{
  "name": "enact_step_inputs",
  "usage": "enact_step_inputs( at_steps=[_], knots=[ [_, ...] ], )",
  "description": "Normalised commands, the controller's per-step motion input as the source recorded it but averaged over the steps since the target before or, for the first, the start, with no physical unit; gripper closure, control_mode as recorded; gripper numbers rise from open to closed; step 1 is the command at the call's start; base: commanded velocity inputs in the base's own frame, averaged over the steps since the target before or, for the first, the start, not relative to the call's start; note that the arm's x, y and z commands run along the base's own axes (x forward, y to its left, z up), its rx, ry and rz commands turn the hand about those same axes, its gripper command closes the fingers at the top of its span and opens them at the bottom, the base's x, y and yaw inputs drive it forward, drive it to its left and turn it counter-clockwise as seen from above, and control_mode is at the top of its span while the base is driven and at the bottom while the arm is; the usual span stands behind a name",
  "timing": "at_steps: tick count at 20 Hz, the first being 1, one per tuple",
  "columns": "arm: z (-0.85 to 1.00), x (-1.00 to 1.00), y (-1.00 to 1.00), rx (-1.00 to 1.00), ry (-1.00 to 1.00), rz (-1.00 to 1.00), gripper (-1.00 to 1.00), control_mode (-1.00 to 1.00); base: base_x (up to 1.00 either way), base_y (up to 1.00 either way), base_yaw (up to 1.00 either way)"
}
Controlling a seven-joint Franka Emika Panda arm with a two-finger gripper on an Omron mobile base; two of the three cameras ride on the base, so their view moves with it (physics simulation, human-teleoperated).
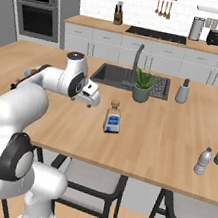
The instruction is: Move the plastic bottles in the middle to the plastics group, and the glass bottles in the middle to the glass group.
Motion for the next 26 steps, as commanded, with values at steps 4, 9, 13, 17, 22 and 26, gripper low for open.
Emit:
enact_step_inputs(
  at_steps=[4, 9, 13, 17, 22, 26],
  knots=[
    [0.05, 0.2, -0.83, -0.04, 0.0, -0.04, -1.0, -1.0, 0.0, 0.0, 0.0],
    [0.0, 0.49, -0.66, -0.07, -0.01, -0.01, -1.0, -1.0, 0.0, 0.0, 0.0],
    [-0.04, 0.85, -0.33, 0.0, 0.0, -0.01, -1.0, -1.0, 0.0, 0.0, 0.0],
    [-0.14, 0.89, -0.22, 0.0, 0.03, 0.0, -1.0, -1.0, 0.0, 0.0, 0.0],
    [-0.27, 0.72, -0.18, 0.0, 0.15, 0.0, -1.0, -1.0, 0.0, 0.0, 0.0],
    [-0.32, 0.57, -0.18, 0.0, 0.19, 0.0, -1.0, -1.0, 0.0, 0.0, 0.0]
  ],
)
